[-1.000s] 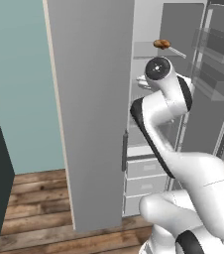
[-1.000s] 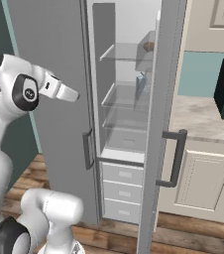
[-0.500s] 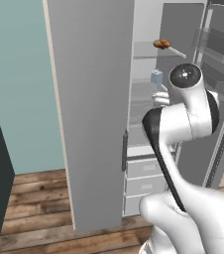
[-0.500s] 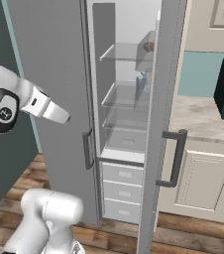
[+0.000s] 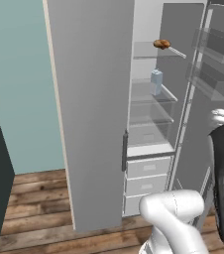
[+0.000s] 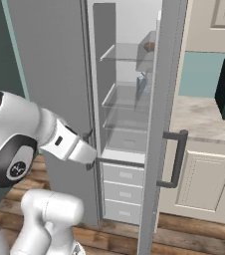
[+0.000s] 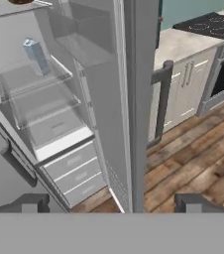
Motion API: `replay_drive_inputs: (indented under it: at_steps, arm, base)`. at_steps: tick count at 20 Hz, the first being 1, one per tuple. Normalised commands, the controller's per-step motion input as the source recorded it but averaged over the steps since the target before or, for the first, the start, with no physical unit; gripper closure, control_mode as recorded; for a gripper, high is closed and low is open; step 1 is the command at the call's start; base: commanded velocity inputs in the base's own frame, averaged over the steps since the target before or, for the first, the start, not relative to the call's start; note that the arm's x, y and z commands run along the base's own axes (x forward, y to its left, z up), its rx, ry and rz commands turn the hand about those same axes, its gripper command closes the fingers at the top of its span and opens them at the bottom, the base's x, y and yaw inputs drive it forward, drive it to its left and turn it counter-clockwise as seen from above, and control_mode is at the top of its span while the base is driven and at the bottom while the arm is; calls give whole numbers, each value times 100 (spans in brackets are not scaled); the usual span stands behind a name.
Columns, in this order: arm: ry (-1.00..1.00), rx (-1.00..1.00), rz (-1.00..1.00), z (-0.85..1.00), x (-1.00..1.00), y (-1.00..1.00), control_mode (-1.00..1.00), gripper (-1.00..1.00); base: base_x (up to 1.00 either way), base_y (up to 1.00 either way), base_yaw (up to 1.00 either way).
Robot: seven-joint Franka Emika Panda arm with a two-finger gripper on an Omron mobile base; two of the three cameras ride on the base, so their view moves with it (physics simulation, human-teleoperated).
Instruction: Pick up the frozen chicken drumstick from the freezer, place it on any shelf in the fridge, and close the fridge and freezer doors when done.
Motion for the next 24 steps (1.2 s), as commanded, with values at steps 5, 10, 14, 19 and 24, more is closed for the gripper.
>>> replay_drive_inputs:
  at_steps: [5,10,14,19,24]
  arm:
    - [-16,7,13,0,-100,-100,-100,-100]
    - [-12,10,6,0,-93,-100,-100,-100]
    - [-6,9,3,0,-18,-100,-100,-100]
    - [-8,6,9,0,30,-96,-100,-100]
    - [0,1,0,-3,85,-58,-100,-100]
  base:
    - [0,0,0]
    - [0,0,0]
    - [0,0,0]
    - [0,0,0]
    - [0,0,0]
